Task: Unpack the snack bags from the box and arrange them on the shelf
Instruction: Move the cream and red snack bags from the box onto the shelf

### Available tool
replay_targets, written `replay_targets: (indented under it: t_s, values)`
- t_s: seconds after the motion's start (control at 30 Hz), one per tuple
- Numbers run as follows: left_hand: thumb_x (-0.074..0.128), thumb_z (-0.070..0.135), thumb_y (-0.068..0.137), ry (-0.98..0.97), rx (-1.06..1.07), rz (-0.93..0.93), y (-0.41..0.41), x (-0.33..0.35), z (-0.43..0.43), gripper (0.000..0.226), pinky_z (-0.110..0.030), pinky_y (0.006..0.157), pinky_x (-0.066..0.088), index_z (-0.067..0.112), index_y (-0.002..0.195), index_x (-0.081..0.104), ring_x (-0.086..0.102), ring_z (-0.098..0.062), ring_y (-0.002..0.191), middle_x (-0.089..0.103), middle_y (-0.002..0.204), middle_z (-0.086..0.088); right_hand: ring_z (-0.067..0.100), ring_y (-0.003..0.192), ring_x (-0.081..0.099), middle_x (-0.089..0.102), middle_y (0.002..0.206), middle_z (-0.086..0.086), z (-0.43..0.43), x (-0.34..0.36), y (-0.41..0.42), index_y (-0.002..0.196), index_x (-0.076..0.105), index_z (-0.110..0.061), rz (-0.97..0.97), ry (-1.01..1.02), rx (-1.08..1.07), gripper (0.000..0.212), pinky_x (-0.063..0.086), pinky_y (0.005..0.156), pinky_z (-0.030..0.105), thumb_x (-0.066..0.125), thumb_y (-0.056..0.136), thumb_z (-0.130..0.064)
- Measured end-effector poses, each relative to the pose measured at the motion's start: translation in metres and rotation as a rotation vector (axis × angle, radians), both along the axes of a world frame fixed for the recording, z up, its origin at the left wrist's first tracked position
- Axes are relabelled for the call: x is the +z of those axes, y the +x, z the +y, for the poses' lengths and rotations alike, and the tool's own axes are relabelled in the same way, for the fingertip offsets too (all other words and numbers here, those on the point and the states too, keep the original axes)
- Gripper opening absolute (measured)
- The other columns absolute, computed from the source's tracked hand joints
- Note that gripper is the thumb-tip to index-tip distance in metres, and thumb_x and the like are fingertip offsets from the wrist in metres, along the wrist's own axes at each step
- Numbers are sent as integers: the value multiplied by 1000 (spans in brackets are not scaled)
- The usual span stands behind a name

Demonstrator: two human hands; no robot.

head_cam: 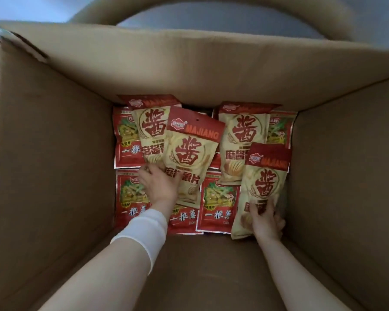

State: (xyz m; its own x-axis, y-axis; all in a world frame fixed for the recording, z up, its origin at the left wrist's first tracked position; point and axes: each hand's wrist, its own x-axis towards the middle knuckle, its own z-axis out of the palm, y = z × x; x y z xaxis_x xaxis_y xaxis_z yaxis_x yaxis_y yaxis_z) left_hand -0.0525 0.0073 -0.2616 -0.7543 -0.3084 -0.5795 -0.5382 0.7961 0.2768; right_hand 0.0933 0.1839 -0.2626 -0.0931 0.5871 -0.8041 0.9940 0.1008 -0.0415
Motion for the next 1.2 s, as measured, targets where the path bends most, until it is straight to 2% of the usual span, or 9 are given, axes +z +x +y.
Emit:
replay_targets:
  t_s: [0.17,0.3,0.4,0.5,0.67,0.8,0.93,1.03,1.2]
  values:
    - [82,36,66,50,-98,6,-6,-5,1,85,-42,102,36,7,130,33,36,-32,126,38,132,-17,35,142,12,25,153,9,20,1,3,149,10,-21,101,-34,-222,99,18,114,54,75,75,-32]
    - [82,41,65,57,-111,-40,-16,-5,1,84,-45,94,46,10,128,35,50,-32,118,52,127,-12,36,129,42,49,136,16,28,1,5,140,31,-10,16,-10,-203,97,40,103,51,85,62,-33]
    - [76,40,73,127,-185,-100,-20,3,0,67,-36,90,47,10,126,47,56,-30,113,61,122,-9,34,114,57,60,123,16,27,8,4,122,54,-5,-5,-110,-237,69,48,95,45,83,65,-32]
    - [74,21,78,372,-84,-146,-21,19,-3,47,-27,89,43,5,119,57,58,-26,112,64,119,-11,32,109,59,63,120,16,25,17,2,116,59,-5,39,-165,-255,56,49,94,43,81,69,-28]
    - [73,15,79,604,-26,-179,-24,66,-13,45,-26,91,43,6,119,58,58,-19,108,64,120,-8,32,108,60,64,118,14,16,44,-2,115,60,-7,145,-185,-297,52,48,95,45,80,71,-25]
    - [72,19,80,728,-28,-73,-26,116,-24,45,-32,94,49,10,121,57,60,-16,109,65,116,-2,34,99,64,68,107,18,10,77,1,105,64,-3,140,-38,-241,39,51,86,40,74,77,-29]
    - [67,19,84,780,-93,-15,-23,160,-36,41,-9,71,45,11,123,55,56,-6,95,60,102,9,37,102,62,67,108,21,2,111,5,103,64,3,134,80,-263,40,49,80,37,70,82,-30]
    - [66,23,85,819,-127,-3,-18,180,-48,42,-24,86,45,11,123,55,54,-10,101,60,101,8,39,105,59,64,112,23,-5,133,5,106,61,6,175,160,-251,44,47,81,38,67,84,-31]
    - [67,27,83,862,-164,18,-6,207,-67,45,-32,94,45,9,124,56,57,-16,108,63,111,1,38,106,59,65,113,22,-22,177,10,109,62,5,332,236,-226,46,46,83,38,64,85,-35]
